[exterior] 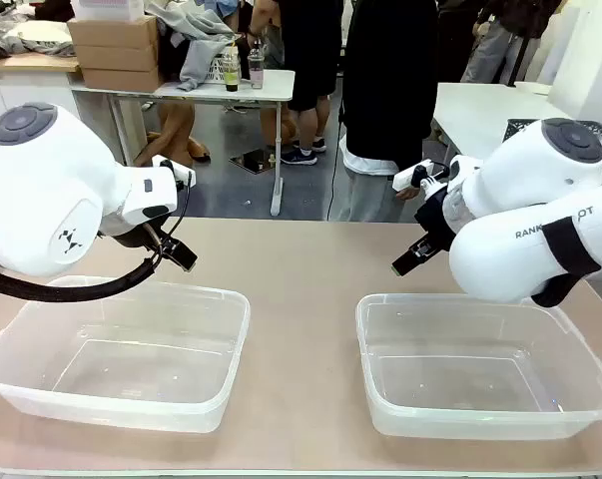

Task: Sort the waste into each basket.
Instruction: Pick up the Organizing box on the left side of the table and lift it.

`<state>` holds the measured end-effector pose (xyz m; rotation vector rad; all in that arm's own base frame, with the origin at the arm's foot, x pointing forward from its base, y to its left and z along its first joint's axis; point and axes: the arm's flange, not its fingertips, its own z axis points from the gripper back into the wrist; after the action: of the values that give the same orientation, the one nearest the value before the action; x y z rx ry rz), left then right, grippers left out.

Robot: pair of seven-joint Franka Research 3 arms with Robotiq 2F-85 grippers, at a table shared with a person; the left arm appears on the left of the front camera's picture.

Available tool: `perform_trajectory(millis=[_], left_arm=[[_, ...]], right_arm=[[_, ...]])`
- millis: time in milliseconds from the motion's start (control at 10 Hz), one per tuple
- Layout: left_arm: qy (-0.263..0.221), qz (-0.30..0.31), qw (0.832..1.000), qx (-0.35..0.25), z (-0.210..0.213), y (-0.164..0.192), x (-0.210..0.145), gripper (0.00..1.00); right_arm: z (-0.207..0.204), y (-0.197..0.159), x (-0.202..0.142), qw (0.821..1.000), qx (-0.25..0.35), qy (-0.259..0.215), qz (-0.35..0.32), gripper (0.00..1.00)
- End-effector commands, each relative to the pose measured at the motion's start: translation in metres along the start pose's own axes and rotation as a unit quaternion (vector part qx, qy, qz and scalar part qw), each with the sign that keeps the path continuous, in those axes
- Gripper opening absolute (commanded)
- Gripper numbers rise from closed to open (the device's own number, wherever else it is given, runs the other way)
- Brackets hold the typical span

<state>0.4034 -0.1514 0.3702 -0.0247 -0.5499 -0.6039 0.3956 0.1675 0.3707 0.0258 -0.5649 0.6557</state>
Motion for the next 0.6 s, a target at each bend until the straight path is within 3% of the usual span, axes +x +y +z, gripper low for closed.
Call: perform_trajectory(millis=[0,500], left_arm=[[0.0,0.0,1.0,0.0,0.0001,0.0,0.0,1.0],[0.0,0.0,1.0,0.0,0.0001,0.0,0.0,1.0]], right_arm=[[0.0,0.0,0.0,1.0,0.0,0.0,0.0,1.0],[0.0,0.0,0.0,1.0,0.0,0.0,0.0,1.0]])
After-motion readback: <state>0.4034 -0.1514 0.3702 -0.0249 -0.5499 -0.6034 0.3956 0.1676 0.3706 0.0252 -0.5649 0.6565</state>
